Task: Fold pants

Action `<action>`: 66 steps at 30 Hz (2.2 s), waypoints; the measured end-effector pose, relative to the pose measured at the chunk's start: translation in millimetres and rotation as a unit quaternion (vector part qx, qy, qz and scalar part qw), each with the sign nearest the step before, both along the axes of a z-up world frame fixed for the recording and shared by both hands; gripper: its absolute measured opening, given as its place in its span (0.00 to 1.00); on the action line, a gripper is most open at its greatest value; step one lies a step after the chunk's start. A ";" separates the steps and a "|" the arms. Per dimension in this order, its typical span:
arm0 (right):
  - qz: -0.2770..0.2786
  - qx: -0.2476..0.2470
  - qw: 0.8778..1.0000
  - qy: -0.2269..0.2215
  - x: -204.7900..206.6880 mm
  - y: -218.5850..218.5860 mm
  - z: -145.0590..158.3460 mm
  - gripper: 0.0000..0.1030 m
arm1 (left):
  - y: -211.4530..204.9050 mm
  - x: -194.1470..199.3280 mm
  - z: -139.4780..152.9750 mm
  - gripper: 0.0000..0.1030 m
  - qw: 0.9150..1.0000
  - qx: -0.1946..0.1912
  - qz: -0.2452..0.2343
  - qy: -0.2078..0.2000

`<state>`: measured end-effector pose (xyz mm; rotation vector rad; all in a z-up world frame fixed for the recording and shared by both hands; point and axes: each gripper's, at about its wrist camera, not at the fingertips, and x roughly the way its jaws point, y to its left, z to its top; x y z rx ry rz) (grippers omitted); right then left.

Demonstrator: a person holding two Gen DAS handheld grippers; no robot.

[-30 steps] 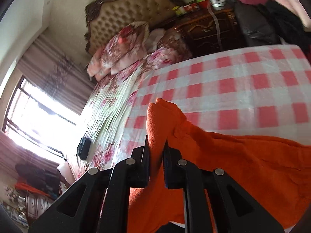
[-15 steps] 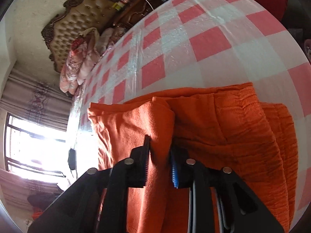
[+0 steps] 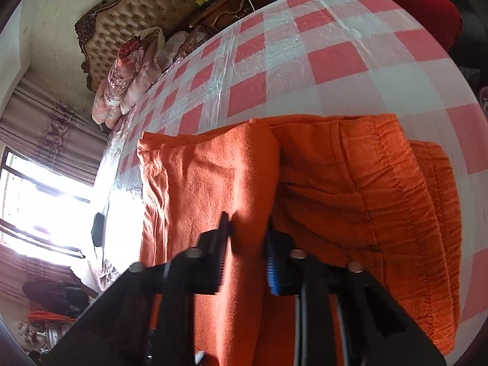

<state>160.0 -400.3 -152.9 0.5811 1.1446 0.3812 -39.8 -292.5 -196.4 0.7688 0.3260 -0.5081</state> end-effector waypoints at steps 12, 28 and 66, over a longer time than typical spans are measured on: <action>0.080 -0.052 0.995 -0.037 19.5 46.5 80.7 0.06 | 47.2 19.5 73.4 0.07 0.993 -0.109 0.036 0.006; 0.006 -0.105 0.994 0.004 12.2 -86.0 22.2 0.06 | -102.1 10.5 28.9 0.06 0.999 0.005 -0.052 0.014; -0.121 -0.136 0.983 -0.023 -93.0 -63.6 -7.2 0.49 | 189.5 89.5 43.6 0.22 0.916 -0.199 0.099 0.333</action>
